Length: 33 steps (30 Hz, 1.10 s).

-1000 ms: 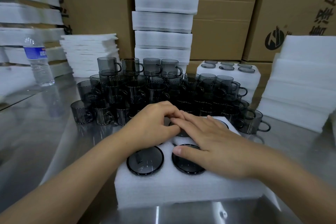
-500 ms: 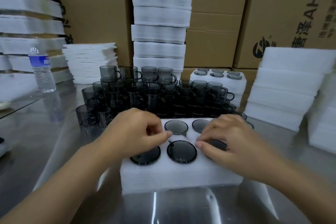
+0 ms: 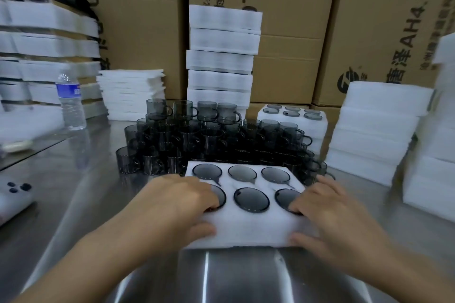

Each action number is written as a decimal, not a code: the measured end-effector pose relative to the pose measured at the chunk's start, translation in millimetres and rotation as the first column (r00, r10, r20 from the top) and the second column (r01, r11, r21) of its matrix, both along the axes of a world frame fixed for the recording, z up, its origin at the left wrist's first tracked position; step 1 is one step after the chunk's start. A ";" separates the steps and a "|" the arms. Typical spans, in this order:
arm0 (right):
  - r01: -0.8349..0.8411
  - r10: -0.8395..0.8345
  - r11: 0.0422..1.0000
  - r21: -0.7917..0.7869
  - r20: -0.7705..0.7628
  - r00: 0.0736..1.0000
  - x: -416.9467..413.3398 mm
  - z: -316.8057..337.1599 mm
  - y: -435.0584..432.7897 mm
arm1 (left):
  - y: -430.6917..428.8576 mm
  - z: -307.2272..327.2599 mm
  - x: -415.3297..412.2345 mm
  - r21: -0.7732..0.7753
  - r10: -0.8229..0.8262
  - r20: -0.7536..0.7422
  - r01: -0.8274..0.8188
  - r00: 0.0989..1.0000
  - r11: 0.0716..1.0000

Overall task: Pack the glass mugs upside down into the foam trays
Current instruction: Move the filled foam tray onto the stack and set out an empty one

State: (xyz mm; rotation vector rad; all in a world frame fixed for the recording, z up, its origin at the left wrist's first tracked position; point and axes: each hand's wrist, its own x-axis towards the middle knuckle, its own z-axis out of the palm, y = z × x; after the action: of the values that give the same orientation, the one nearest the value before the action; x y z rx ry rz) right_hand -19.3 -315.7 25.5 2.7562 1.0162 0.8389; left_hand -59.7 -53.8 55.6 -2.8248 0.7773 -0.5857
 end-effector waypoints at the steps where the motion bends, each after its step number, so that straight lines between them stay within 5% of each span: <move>1: -0.012 0.012 0.999 0.040 0.012 1.000 1.3 0.6 -3.9 | -1.5 7.8 -3.4 0.012 -0.050 0.077 0.049 0.996 0.999; 5: 0.026 -0.035 0.986 0.166 0.052 0.998 11.2 24.7 -13.3 | -9.5 44.7 -2.6 0.032 -0.144 0.272 0.140 0.952 0.990; 9: 0.157 -0.189 0.957 0.245 0.116 0.975 47.4 74.1 -14.3 | -27.9 99.3 46.8 0.064 0.016 0.375 -0.043 0.927 0.997; 13: 0.322 -0.353 0.932 0.167 0.212 0.911 108.9 116.4 -12.2 | -42.1 136.7 128.0 0.142 0.097 0.387 -0.163 0.917 0.976; 23: 0.629 -0.627 0.776 0.043 -0.054 0.777 214.8 115.7 -11.3 | -85.6 139.1 257.0 0.302 0.017 0.358 -0.133 0.934 0.944; 33: 0.721 -0.712 0.692 0.049 -0.123 0.692 279.9 115.1 -29.7 | -115.3 128.8 348.6 0.095 0.106 0.256 -0.134 0.961 0.986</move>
State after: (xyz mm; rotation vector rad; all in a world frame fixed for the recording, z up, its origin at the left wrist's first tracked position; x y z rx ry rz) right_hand 260.7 -345.3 140.6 2.8933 -0.1693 0.6185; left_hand 288.9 -169.1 184.5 -2.6061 0.5681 -0.8301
